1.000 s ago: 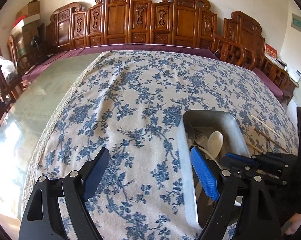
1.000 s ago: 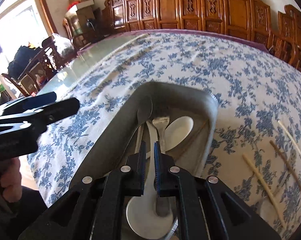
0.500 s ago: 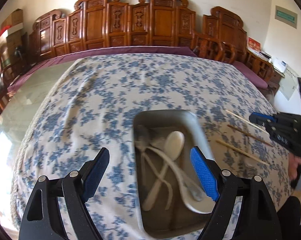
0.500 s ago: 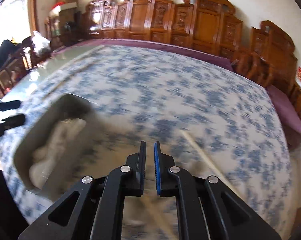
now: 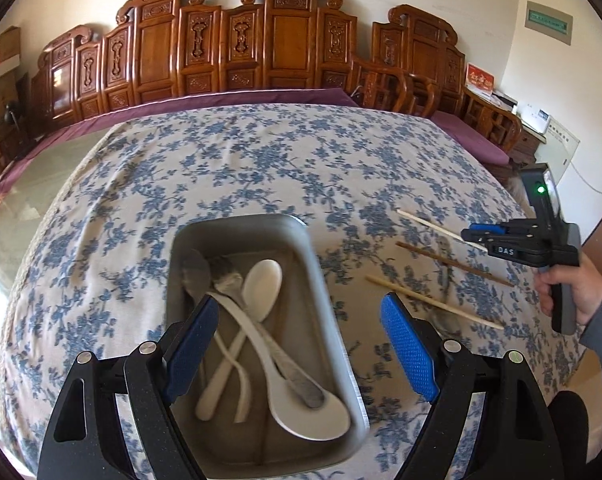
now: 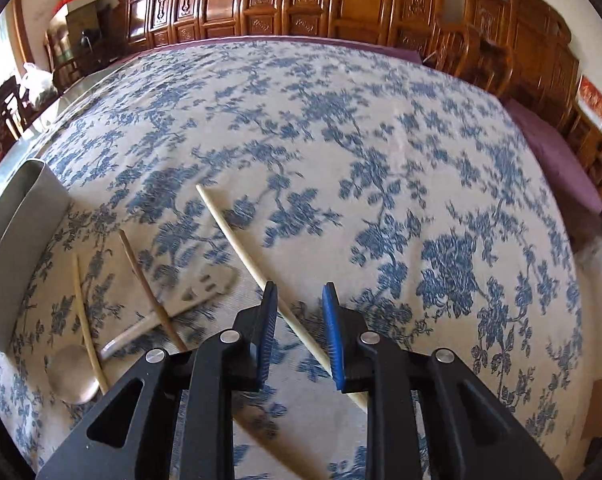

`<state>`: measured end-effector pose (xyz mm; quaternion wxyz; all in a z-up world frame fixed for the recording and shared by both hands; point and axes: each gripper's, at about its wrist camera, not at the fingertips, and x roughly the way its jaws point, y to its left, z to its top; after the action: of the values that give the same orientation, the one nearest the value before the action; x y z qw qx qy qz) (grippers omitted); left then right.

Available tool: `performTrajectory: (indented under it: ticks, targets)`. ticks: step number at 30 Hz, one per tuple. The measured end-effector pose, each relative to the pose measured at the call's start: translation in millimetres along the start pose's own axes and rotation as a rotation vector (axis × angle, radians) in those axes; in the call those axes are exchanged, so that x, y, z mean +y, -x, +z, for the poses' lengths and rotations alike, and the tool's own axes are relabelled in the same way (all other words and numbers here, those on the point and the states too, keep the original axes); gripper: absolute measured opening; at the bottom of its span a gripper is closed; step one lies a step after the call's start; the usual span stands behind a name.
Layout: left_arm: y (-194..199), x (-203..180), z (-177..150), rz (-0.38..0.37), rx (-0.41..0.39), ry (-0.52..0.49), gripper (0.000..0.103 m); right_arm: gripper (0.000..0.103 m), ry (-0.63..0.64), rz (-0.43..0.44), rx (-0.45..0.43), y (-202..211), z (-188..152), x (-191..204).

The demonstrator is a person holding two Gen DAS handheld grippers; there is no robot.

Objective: Organize utensils
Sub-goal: 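Grasp a light bamboo chopstick with the right tool and lift it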

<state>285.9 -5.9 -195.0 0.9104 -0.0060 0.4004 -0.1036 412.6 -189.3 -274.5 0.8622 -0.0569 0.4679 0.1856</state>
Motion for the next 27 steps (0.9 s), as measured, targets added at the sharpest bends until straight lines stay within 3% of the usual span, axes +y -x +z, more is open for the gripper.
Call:
performTrajectory:
  ticks: [9,13,27]
  targets:
    - [0,-17,-1,-0.001,0.004,-0.011,0.079,0.025,0.054,0.035,0.033,3,-12,-2]
    - [3,-28,-2,0.002,0.005,-0.021,0.079,0.006,0.070,0.023,0.038,10,-23,-2]
    - [7,-84,-20,0.000,0.049,-0.071,0.079,0.006,0.012,-0.023,-0.023,82,-76,-8]
